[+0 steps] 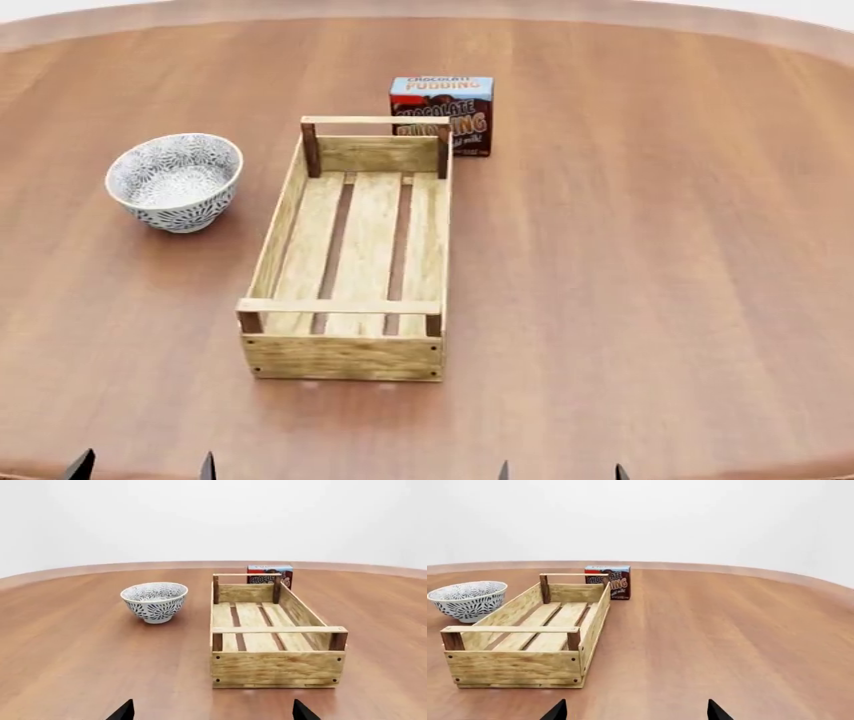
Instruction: Pick up the bowl on the left and put it in the tray.
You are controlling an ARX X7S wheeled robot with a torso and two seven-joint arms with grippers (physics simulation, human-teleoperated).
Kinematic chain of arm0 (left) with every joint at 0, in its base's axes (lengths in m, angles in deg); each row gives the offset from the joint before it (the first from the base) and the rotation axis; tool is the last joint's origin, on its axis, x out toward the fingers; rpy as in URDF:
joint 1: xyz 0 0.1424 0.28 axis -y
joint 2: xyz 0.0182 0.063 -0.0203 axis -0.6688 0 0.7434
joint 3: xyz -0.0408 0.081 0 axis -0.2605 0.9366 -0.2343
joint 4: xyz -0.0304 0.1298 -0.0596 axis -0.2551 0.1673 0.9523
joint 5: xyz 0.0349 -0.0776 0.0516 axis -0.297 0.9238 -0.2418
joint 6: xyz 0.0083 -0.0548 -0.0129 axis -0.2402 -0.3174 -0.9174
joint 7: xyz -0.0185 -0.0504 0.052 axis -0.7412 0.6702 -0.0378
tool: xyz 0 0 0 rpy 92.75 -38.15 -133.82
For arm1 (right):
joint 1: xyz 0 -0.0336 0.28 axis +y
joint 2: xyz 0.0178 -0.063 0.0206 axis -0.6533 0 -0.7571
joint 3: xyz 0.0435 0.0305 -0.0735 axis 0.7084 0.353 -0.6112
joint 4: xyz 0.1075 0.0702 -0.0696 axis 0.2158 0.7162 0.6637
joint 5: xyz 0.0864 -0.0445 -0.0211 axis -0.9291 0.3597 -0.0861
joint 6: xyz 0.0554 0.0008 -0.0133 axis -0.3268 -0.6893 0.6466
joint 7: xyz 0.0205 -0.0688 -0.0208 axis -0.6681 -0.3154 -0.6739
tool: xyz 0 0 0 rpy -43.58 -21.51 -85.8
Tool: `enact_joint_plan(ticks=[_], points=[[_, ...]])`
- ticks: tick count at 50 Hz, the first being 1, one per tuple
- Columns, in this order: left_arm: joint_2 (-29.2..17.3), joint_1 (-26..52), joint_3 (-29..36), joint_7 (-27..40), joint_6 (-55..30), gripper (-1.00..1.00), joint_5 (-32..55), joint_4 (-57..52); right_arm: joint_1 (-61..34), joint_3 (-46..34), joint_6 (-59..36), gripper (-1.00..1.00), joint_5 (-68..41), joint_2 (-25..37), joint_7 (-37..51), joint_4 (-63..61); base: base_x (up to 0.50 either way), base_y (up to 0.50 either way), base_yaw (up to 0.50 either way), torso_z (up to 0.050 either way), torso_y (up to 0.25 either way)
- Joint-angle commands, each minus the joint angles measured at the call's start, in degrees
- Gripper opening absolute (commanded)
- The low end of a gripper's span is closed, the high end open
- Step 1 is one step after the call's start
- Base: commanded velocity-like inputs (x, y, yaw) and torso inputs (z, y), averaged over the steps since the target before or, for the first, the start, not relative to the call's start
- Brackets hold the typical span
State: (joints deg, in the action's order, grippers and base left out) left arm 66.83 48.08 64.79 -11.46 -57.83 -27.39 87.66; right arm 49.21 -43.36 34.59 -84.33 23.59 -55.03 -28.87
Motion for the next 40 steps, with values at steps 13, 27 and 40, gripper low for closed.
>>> enact_joint_plan(ticks=[13, 27, 40], points=[[-2.06, 0.04, 2.10, 2.25, 0.04, 1.00, 2.11, 0.31, 0.29, -2.65, 1.30, 1.00, -1.58, 1.88, 2.20, -0.01, 0.00, 0.50, 0.00, 0.000, 0.000], [-2.92, 0.21, 3.09, 3.19, 0.24, 1.00, 3.13, 0.63, 0.20, -3.64, 1.48, 1.00, -2.38, 2.74, 3.38, -0.02, 0.00, 0.50, 0.00, 0.000, 0.000], [-3.62, 0.38, 3.97, 3.99, 0.52, 1.00, 3.91, 0.91, 0.11, -4.50, 1.80, 1.00, -3.01, 3.47, 4.33, 0.05, 0.00, 0.50, 0.00, 0.000, 0.000]])
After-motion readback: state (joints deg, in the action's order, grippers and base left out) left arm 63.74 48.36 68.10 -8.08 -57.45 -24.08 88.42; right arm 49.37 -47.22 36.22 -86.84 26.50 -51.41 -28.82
